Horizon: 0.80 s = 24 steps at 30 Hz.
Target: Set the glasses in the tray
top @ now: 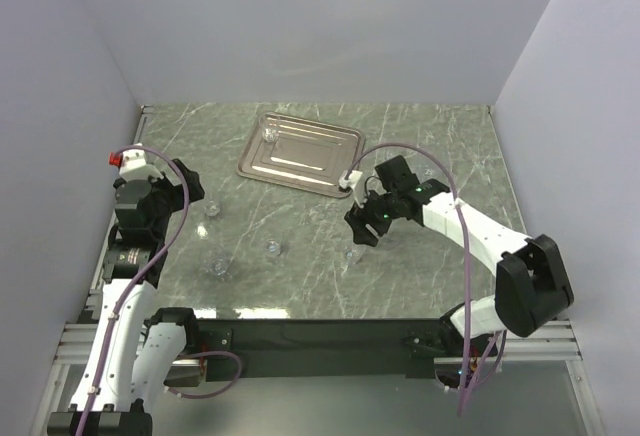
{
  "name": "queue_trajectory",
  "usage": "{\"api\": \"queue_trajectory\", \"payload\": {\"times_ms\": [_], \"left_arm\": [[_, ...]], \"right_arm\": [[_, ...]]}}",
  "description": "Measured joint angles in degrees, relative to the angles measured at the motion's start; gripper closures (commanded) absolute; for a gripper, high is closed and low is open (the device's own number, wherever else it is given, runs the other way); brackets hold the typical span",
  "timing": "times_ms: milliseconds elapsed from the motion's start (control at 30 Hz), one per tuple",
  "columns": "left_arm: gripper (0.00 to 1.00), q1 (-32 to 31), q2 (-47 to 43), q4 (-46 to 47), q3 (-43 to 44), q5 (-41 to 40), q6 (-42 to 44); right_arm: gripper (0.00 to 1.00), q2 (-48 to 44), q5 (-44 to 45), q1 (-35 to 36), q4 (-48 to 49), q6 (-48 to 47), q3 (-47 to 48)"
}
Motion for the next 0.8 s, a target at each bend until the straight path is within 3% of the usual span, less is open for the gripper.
{"api": "queue_trajectory", "payload": {"times_ms": [300, 400, 567, 800], "left_arm": [[0.03, 0.0, -0.3, 0.0, 0.0, 0.0, 0.0], [0.03, 0.0, -0.5, 0.1, 0.0, 0.0, 0.0], [0.03, 0.0, -0.5, 0.1, 0.0, 0.0, 0.0], [0.03, 0.0, -0.4, 0.2, 0.0, 0.0, 0.0]], "right_arm": [[0.42, 5.5, 5.2, 2.4, 0.0, 2.2, 0.4], [0.56, 5.9, 6.1, 2.8, 0.0, 2.2, 0.4], [0.99, 7.9, 6.3, 3.9, -0.7, 1.8, 1.4], [1.00, 11.5, 7.3, 4.2, -4.9, 1.0, 8.3]]}}
